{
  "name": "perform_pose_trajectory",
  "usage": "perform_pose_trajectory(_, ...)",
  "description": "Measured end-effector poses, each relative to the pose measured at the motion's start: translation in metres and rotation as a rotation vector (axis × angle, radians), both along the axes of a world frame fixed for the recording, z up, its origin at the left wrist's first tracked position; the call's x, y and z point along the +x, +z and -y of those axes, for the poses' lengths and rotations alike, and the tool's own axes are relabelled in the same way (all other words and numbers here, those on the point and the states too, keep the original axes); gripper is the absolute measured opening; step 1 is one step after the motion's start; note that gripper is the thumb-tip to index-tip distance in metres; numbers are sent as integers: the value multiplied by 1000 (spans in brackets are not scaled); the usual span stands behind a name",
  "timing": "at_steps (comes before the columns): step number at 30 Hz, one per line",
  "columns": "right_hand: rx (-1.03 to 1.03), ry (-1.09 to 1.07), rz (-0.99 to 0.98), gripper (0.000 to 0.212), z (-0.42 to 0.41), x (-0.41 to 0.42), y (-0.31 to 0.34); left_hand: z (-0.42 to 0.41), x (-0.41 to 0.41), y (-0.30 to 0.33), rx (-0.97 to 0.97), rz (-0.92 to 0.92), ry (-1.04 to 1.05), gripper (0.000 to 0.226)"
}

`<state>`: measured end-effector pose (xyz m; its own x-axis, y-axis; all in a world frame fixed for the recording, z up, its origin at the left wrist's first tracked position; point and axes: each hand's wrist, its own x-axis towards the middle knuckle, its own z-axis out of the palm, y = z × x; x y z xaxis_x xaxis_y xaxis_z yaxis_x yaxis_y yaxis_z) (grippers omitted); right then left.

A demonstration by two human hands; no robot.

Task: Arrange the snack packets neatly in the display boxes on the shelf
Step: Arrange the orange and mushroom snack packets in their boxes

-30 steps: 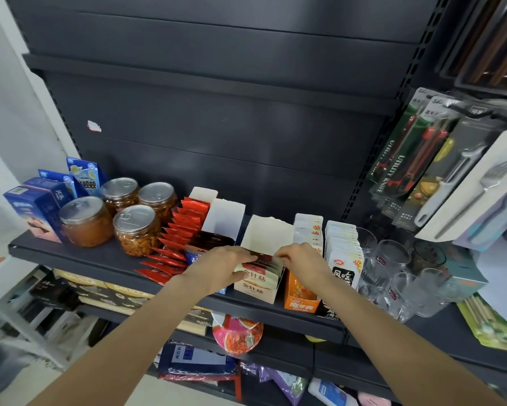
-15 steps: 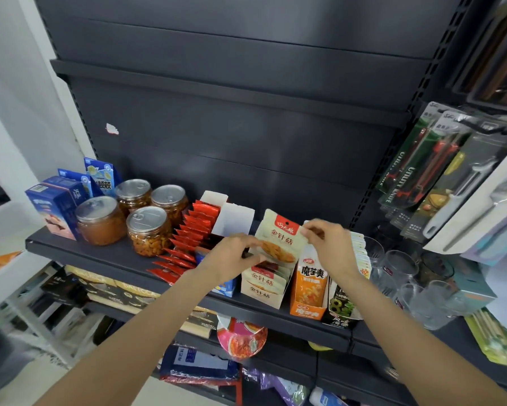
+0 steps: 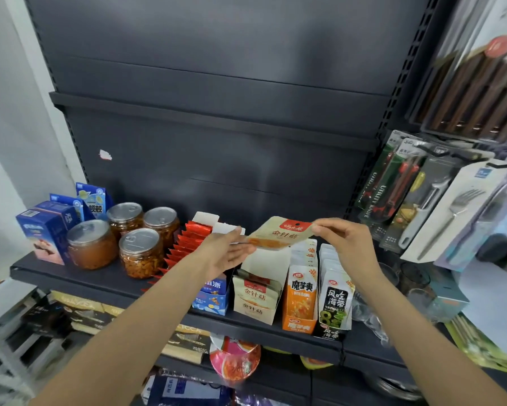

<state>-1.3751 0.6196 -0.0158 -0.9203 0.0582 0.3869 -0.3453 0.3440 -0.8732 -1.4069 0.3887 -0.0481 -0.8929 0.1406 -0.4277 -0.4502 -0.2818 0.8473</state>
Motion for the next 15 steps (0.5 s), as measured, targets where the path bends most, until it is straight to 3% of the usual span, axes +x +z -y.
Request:
perform_pose_trajectory(4, -7, -87, 49, 17, 2, 1, -9, 4, 3, 0, 80, -80, 65, 22)
perform_pose_trajectory(7, -273, -52, 283, 24, 10, 3, -11, 3, 10, 3, 40, -183, 119, 31)
perform_pose_trajectory(9, -438, 12, 394, 27, 16, 8, -11, 5, 15, 4, -92, -268, 123, 44)
perform_pose_trajectory(12, -341, 61, 357, 40, 18, 14, -12, 11, 23, 4, -328, -435, 63, 66)
perform_pose_trajectory(15, -288, 45, 297, 52, 20, 16, -12, 17, 34, 5, -483, -617, -26, 74)
